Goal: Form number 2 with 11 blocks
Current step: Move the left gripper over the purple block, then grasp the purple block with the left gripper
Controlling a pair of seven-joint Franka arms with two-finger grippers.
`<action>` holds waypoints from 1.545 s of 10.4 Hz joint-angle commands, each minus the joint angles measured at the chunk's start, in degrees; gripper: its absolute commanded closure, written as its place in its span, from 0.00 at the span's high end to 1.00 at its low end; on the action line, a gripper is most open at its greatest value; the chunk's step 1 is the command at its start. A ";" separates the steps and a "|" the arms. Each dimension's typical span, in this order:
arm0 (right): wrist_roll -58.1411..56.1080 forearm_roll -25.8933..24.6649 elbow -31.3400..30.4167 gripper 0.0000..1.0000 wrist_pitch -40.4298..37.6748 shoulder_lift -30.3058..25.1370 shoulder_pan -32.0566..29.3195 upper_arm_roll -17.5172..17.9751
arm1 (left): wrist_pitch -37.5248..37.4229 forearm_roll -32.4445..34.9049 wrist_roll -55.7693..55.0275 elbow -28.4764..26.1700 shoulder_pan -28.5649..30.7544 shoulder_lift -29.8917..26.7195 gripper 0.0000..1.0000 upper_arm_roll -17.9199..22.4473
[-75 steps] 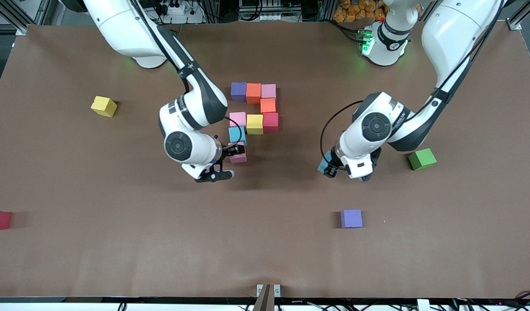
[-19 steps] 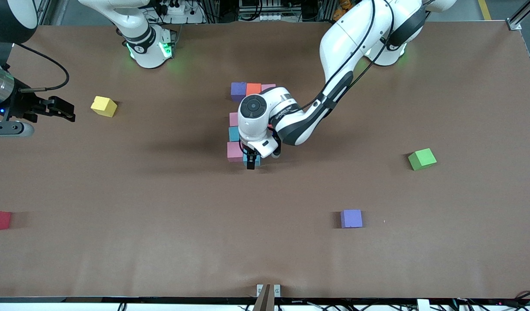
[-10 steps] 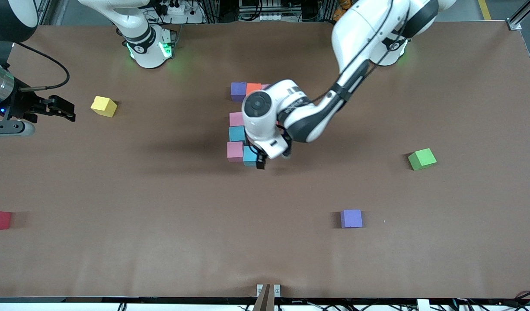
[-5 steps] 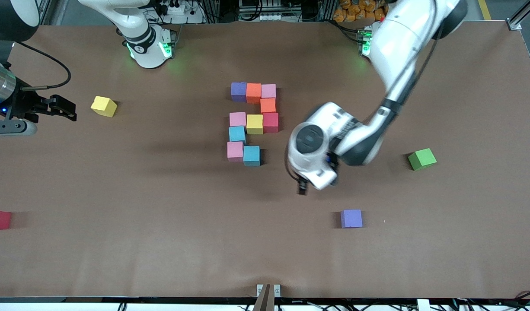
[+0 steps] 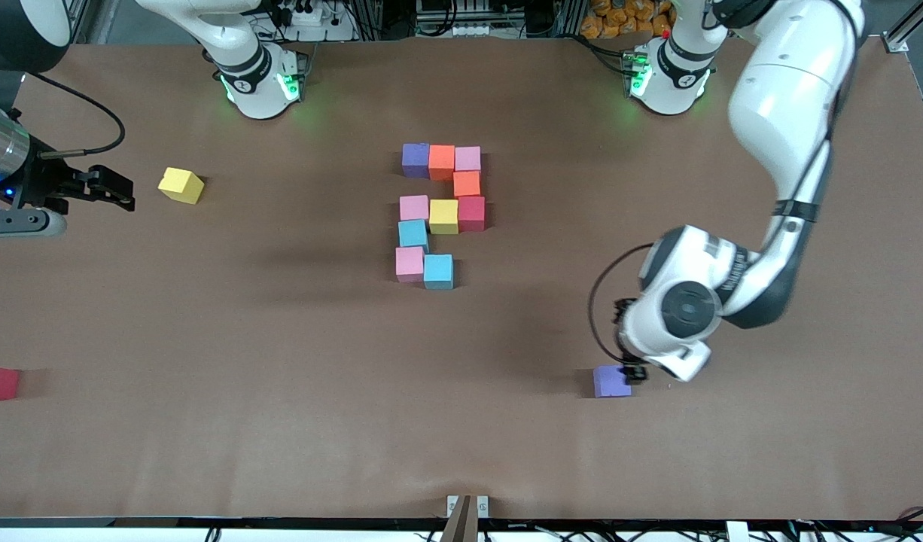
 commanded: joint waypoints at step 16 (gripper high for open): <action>-0.25 -0.37 1.47 1.00 -3.07 0.03 0.76 -0.14 | 17.20 -0.71 4.16 0.85 -4.45 7.13 1.00 5.70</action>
